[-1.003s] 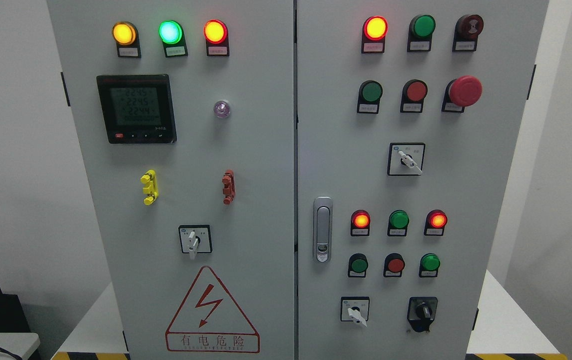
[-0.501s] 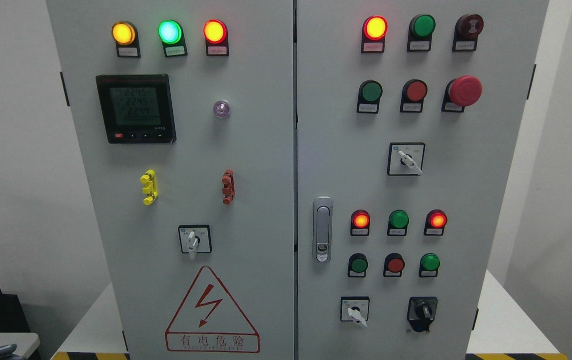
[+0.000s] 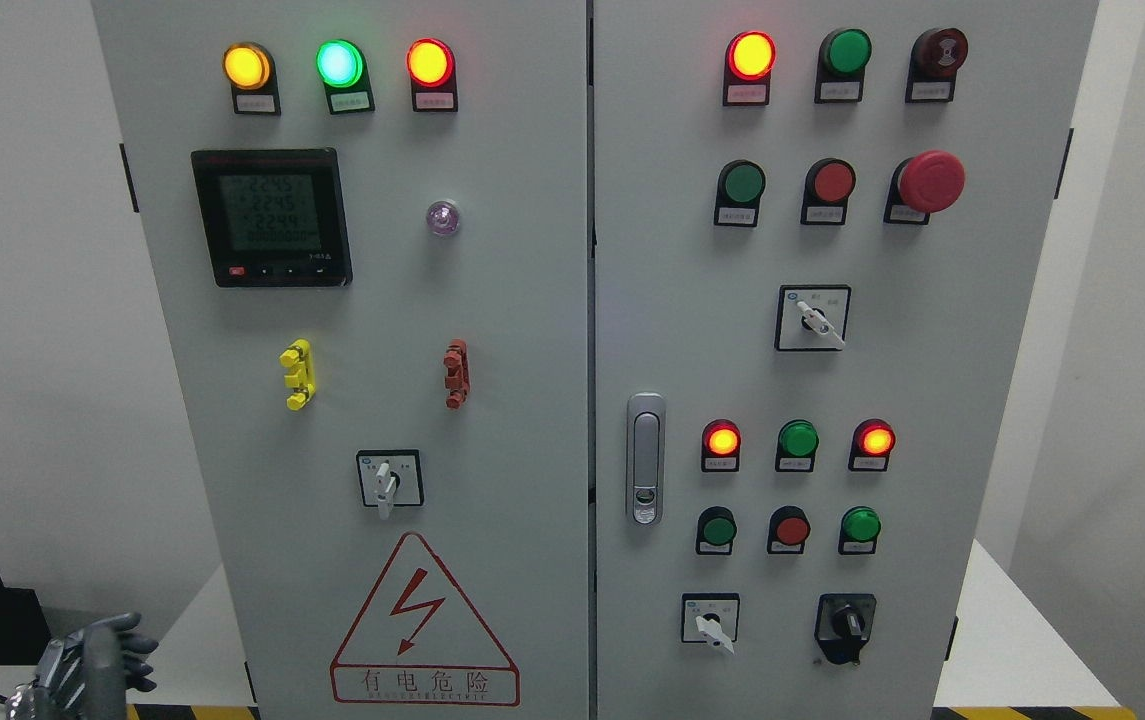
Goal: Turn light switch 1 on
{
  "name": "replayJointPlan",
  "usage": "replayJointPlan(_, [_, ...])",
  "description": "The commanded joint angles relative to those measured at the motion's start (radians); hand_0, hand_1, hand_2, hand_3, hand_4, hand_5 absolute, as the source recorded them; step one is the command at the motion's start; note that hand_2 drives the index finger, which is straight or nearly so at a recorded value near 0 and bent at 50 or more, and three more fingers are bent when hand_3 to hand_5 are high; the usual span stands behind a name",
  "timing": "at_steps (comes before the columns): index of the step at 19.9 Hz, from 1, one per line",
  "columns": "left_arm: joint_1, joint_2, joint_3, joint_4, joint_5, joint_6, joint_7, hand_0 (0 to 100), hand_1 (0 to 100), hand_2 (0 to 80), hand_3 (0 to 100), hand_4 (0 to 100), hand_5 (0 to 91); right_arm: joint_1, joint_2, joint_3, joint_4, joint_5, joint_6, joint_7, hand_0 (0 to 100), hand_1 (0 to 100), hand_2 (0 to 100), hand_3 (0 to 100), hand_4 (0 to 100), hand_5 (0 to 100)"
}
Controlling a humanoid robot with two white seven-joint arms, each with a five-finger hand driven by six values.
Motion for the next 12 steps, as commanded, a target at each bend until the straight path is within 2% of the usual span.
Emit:
replayJointPlan(1, [-0.055, -0.049, -0.234, -0.043, -0.091, 0.053, 0.028, 16, 25, 49.2, 71, 76, 69.4, 0.0, 0.0, 0.0, 0.0, -0.017, -0.001, 0.0, 12, 39, 0, 0, 0, 0])
replayJointPlan(4, [-0.058, -0.055, -0.265, -0.043, -0.11, 0.085, 0.033, 15, 26, 51.0, 73, 77, 70.0, 0.0, 0.0, 0.0, 0.0, -0.017, -0.001, 0.0, 12, 39, 0, 0, 0, 0])
replayJointPlan(8, [-0.084, -0.06, -0.294, -0.042, -0.122, 0.178, 0.1, 13, 30, 54.9, 76, 80, 72.5, 0.0, 0.0, 0.0, 0.0, -0.017, -0.001, 0.0, 12, 39, 0, 0, 0, 0])
replayJointPlan(10, [-0.09, -0.061, -0.296, -0.039, -0.13, 0.205, 0.103, 11, 32, 55.9, 78, 80, 73.0, 0.0, 0.0, 0.0, 0.0, -0.017, -0.001, 0.0, 12, 39, 0, 0, 0, 0])
replayJointPlan(12, [-0.09, -0.061, -0.308, -0.034, -0.171, 0.229, 0.103, 7, 37, 56.4, 78, 80, 73.2, 0.0, 0.0, 0.0, 0.0, -0.017, -0.001, 0.0, 12, 39, 0, 0, 0, 0])
